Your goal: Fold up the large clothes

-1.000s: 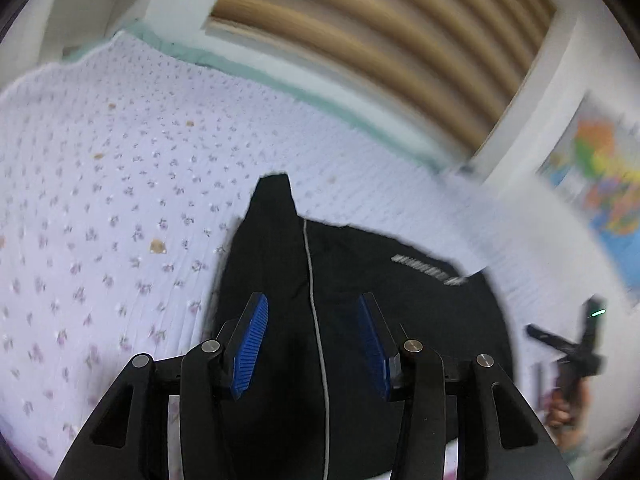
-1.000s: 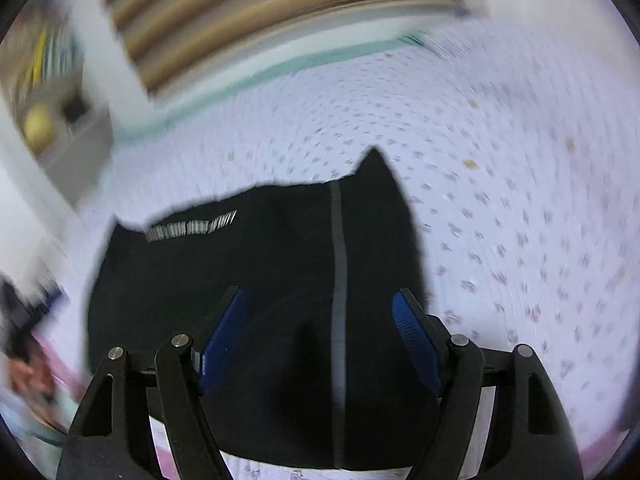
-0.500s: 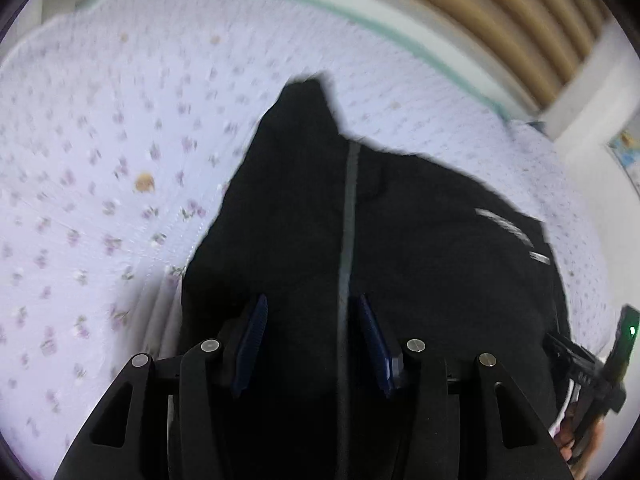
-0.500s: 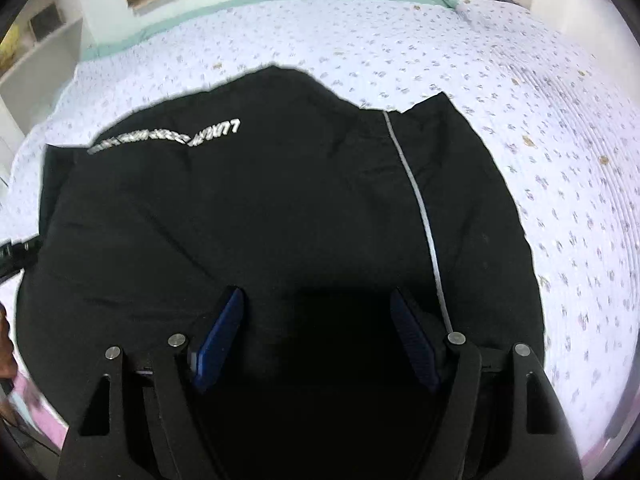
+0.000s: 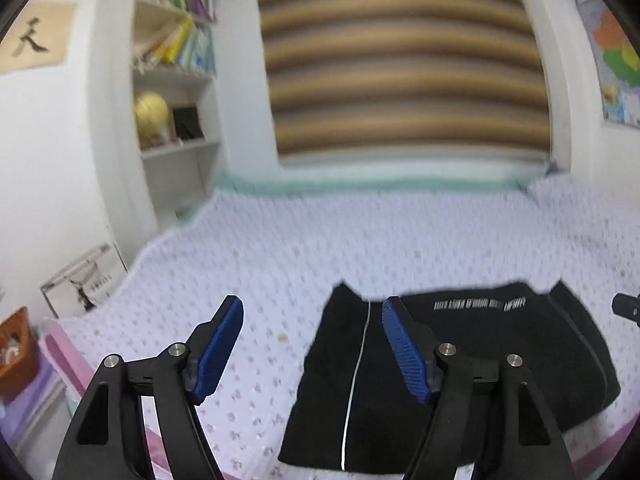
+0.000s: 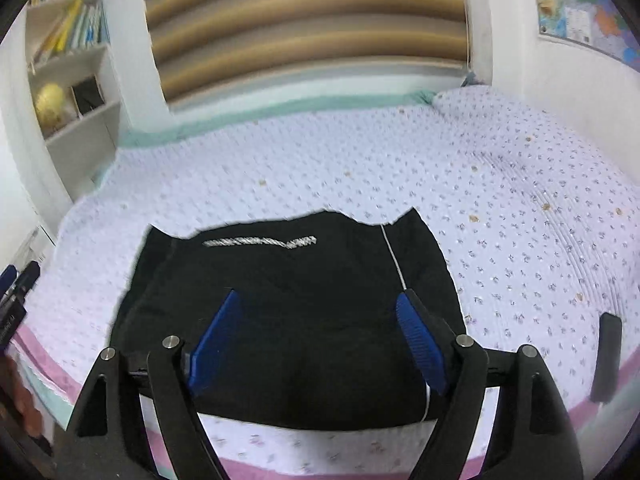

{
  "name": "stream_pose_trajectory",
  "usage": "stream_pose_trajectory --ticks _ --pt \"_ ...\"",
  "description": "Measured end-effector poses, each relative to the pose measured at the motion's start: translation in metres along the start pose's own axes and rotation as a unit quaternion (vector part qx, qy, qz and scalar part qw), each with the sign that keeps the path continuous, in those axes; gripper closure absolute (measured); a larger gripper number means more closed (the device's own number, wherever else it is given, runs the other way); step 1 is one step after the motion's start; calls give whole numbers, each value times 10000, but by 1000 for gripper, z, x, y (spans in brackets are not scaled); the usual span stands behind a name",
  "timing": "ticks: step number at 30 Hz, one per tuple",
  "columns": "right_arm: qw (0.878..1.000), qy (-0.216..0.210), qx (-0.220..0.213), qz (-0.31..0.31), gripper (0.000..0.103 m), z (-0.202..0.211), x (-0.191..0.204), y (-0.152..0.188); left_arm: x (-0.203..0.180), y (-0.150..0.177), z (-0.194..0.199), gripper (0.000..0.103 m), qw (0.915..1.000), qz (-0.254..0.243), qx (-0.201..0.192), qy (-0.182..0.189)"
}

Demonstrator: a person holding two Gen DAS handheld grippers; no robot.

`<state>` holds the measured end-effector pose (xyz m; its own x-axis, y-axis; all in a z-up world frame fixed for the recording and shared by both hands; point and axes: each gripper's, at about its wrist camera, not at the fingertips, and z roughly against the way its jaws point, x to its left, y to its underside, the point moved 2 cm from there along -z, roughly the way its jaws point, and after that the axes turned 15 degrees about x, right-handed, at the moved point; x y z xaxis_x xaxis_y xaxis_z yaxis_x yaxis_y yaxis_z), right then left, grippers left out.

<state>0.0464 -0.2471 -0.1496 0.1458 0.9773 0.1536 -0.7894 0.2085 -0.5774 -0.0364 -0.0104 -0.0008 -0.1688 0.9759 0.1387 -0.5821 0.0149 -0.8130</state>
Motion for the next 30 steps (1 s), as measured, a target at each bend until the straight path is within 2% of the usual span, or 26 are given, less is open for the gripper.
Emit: stream_pose_trajectory --ticks 7,12,20,30 --pt "9970 377 -612 294 9 52 34 10 -1 -3 42 30 9987 47 -451 -224" --pt "9948 499 -670 583 8 61 55 15 3 -3 57 30 9975 212 -626 -262" --pt "9951 426 -499 747 8 50 71 20 -3 2 45 30 9991 148 -380 -114" --pt "9965 405 -236 690 8 34 64 20 -21 8 32 30 9997 -84 -183 -103"
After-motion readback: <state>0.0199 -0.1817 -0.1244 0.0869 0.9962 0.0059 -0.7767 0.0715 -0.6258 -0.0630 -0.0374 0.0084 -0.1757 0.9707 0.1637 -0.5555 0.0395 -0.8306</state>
